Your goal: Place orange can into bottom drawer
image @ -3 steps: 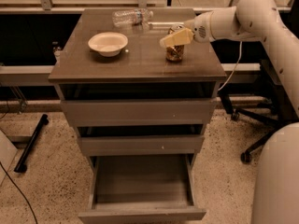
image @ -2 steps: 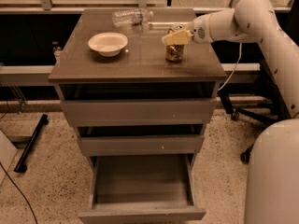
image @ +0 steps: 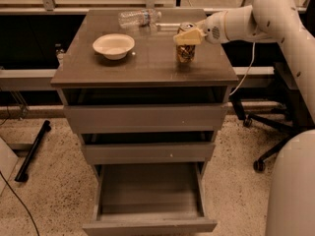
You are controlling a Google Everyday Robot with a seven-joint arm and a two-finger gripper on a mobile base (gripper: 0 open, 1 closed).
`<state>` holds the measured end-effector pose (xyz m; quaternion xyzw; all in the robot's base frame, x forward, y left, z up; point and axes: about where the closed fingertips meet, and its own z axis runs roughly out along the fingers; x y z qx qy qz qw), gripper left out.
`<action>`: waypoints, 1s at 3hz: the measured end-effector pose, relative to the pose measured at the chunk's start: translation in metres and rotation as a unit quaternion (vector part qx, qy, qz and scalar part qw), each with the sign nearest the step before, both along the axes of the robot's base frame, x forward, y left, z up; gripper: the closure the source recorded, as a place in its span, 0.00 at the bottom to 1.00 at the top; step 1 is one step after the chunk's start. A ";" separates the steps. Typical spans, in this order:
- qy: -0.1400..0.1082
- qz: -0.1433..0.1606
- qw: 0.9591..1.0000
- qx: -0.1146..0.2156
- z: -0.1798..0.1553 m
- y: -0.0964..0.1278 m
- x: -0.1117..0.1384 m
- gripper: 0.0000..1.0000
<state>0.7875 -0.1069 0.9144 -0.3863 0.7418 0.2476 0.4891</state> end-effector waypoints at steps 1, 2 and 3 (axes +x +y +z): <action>-0.035 0.015 0.999 -0.023 0.026 0.000 -0.027 1.00; -0.071 0.031 0.996 -0.046 0.052 0.001 -0.070 1.00; -0.095 0.047 0.993 -0.060 0.066 0.006 -0.124 1.00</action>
Offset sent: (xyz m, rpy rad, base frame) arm -0.1346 -0.0013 0.0772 -0.1565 -0.2205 0.1004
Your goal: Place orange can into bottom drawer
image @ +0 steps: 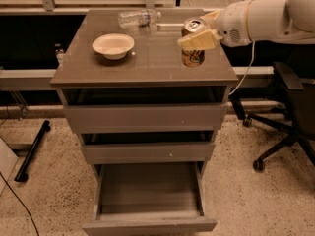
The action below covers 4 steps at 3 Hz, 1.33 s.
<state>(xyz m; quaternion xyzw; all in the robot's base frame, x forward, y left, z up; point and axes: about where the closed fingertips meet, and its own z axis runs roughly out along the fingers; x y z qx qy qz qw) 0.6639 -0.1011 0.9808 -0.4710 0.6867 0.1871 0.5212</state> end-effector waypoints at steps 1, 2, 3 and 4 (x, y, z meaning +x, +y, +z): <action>-0.014 0.023 1.000 -0.006 -0.010 0.031 -0.066 1.00; -0.002 0.033 0.999 -0.015 -0.042 0.064 -0.101 1.00; 0.050 0.037 0.998 -0.010 -0.086 0.086 -0.118 1.00; 0.060 0.038 0.997 -0.011 -0.094 0.088 -0.122 1.00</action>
Offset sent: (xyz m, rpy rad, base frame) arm -0.1433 0.0998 -0.0893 -0.0530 0.0397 0.0869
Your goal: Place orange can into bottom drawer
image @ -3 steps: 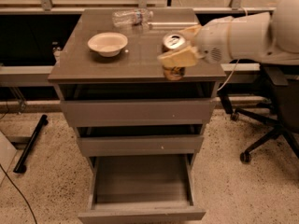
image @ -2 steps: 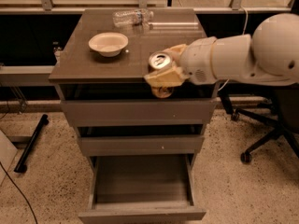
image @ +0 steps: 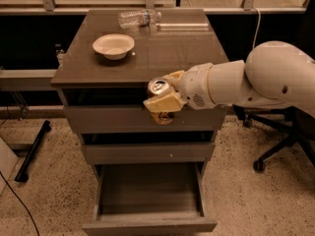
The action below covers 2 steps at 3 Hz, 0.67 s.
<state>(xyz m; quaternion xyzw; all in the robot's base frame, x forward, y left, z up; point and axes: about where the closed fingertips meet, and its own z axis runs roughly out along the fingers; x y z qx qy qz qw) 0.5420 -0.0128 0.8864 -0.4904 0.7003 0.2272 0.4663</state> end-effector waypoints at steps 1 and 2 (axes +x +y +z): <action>-0.004 0.015 1.000 -0.007 -0.011 0.008 0.005 1.00; -0.006 0.013 1.000 0.027 -0.042 0.011 0.004 1.00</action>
Offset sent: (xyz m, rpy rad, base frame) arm 0.0053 0.0060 -0.0602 0.1111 -0.0212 0.0097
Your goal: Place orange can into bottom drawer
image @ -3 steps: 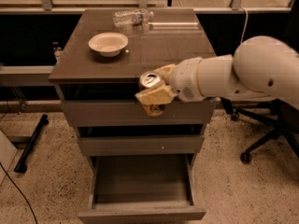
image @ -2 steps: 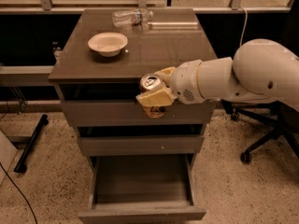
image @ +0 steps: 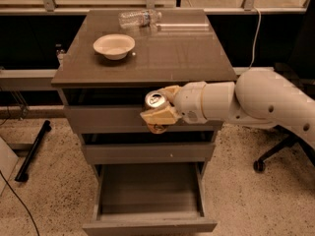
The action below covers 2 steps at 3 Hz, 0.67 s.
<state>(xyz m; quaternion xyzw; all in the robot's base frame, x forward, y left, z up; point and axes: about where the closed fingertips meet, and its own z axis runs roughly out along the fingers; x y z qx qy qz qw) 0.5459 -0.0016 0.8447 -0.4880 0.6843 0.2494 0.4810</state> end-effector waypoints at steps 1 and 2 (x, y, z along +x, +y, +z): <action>-0.005 -0.005 1.000 0.024 -0.023 -0.001 -0.001 1.00; -0.013 -0.009 0.999 0.044 -0.050 -0.004 -0.004 1.00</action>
Offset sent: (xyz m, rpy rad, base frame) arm -0.0072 -0.0115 -0.0858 0.1370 -0.0505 -0.0330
